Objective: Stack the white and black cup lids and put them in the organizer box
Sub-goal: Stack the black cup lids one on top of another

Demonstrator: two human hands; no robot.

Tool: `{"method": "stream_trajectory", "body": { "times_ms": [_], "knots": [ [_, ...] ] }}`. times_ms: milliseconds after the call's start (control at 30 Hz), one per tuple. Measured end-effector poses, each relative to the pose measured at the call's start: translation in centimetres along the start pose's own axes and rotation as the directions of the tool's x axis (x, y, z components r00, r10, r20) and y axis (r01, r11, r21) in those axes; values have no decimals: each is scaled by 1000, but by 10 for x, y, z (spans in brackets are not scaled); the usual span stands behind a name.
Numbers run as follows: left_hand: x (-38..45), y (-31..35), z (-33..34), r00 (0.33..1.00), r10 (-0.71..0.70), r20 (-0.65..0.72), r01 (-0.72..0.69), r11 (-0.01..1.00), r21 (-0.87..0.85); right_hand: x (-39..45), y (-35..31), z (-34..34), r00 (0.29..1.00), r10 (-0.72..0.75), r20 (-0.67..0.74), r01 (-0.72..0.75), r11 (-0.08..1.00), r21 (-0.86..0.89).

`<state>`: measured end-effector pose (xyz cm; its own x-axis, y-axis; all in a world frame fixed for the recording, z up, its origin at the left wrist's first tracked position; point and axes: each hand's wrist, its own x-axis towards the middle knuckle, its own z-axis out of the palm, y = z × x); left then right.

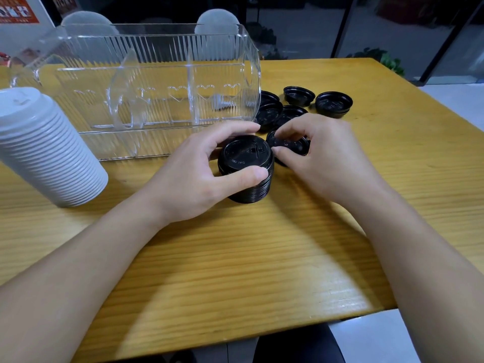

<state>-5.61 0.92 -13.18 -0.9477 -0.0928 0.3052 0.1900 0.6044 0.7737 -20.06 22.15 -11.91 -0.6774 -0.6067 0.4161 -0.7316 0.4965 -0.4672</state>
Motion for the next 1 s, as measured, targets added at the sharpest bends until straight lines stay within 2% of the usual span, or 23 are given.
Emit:
{"method": "stream_trajectory", "body": {
  "times_ms": [300,567,1000],
  "knots": [
    [1,-2,1,1000,1,-1,-1,1000,-6,1,8,8,998,28,54,-22,993,-116],
    [1,-3,1,1000,0,8,0,1000,-19,0,9,9,999,16,34,-13,996,-85],
    [1,-3,1,1000,-2,15,3,1000,-27,0,2,1,988,137,70,-131,988,-87]
  ]
}}
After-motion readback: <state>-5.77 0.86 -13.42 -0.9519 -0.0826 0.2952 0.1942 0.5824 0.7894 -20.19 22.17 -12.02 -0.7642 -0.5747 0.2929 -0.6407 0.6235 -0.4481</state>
